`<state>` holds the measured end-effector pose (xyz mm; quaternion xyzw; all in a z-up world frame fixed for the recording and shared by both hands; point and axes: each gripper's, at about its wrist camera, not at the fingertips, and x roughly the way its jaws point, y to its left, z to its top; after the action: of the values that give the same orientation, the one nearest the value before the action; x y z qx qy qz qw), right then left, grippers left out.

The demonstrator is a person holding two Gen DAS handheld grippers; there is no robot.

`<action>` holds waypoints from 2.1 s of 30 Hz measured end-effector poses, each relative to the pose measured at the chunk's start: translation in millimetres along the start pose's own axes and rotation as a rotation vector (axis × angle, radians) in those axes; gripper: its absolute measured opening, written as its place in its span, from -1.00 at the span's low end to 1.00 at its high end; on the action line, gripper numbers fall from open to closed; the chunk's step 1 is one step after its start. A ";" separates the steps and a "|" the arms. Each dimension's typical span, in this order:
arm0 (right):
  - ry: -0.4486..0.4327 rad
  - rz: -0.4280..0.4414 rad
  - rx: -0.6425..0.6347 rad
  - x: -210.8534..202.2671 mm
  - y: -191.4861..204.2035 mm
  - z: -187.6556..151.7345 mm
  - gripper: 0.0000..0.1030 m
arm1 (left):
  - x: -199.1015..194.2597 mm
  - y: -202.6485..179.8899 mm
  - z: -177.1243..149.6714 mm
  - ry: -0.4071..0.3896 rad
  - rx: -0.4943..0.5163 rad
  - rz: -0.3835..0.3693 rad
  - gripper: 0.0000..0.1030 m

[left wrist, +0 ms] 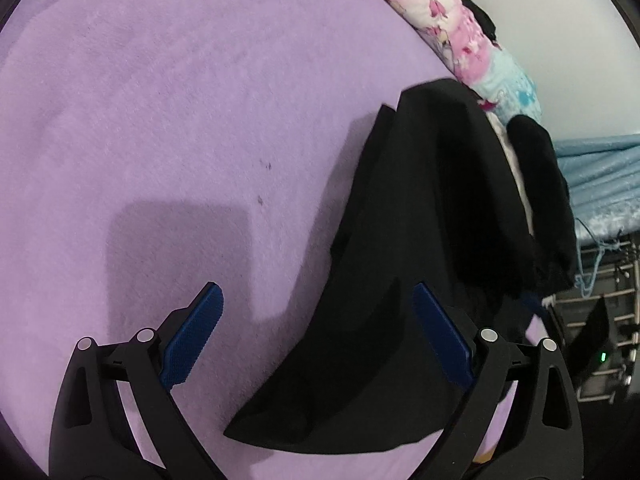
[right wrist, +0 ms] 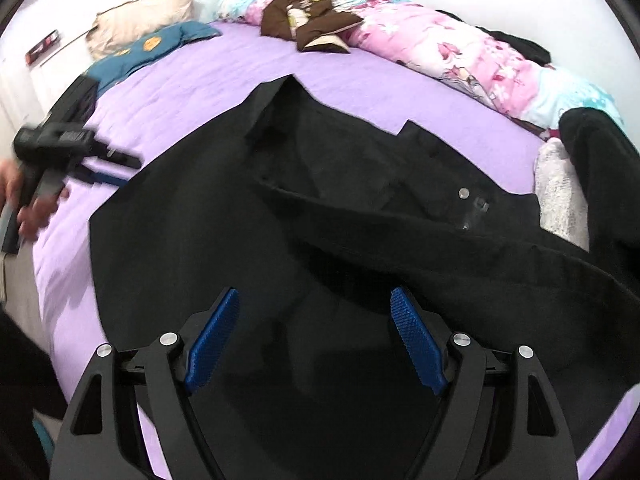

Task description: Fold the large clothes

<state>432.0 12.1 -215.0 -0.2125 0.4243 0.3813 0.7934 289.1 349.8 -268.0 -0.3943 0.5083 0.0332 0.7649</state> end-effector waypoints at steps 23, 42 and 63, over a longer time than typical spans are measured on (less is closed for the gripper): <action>-0.002 -0.321 0.170 60.8 -87.9 71.8 0.50 | 19.0 0.0 6.8 0.087 0.013 0.020 0.79; -0.025 -0.167 0.292 -26.1 -19.5 -76.5 0.63 | 11.0 38.2 -26.0 0.157 -0.068 -0.173 0.79; -0.133 -0.102 0.412 -26.3 -8.8 -147.8 0.76 | 10.3 21.7 -64.9 0.180 0.069 -0.223 0.80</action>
<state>354.2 -102.3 -274.1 -0.0417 0.4287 0.2589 0.8646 235.4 319.7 -299.9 -0.4229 0.5290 -0.1050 0.7282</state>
